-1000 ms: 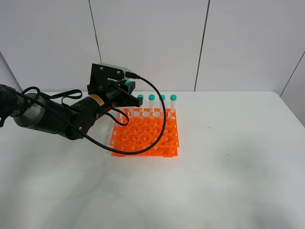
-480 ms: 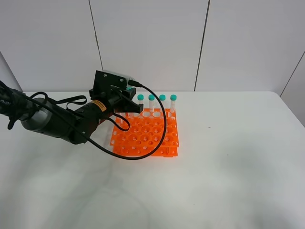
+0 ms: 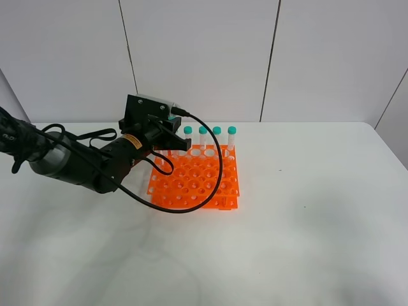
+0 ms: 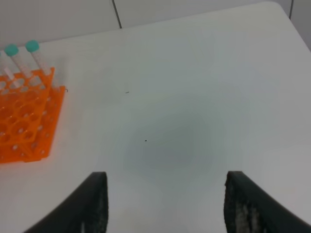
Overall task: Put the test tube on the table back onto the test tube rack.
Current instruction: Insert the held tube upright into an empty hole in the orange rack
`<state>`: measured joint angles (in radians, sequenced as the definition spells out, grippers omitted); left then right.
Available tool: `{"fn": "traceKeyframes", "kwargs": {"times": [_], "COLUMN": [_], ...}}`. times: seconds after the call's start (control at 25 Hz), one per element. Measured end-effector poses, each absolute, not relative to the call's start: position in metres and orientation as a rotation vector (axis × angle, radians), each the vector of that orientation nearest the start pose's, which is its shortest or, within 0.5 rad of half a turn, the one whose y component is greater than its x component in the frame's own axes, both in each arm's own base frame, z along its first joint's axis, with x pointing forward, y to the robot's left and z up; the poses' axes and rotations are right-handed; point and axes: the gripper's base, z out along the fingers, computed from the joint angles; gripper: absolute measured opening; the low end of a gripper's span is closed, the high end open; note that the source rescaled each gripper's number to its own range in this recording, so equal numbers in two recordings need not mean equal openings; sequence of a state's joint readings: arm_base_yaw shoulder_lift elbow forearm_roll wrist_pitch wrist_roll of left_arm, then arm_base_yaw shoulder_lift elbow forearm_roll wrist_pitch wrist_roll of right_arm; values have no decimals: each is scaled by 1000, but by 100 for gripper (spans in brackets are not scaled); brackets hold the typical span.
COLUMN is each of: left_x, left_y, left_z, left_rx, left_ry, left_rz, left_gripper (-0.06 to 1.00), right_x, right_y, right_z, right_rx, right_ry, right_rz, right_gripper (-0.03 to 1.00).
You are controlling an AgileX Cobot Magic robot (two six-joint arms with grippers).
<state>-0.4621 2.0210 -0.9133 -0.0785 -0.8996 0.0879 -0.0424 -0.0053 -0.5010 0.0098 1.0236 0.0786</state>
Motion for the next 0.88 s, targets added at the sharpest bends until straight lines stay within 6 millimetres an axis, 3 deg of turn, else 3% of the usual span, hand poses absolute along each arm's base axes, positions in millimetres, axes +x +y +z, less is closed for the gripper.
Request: {"fn": "traceKeyframes", "kwargs": {"times": [0.88], "left_x": [357], "left_y": [-171], "left_z": [139], "left_rx": [379], "left_ry": [1660], "left_rz": [-257], "left_gripper": [0], "right_x": [-4], "right_y": [1], "right_z": [281], "right_rx": [121], "right_ry": [1997], "right_rz": [35], "right_gripper": [67]}}
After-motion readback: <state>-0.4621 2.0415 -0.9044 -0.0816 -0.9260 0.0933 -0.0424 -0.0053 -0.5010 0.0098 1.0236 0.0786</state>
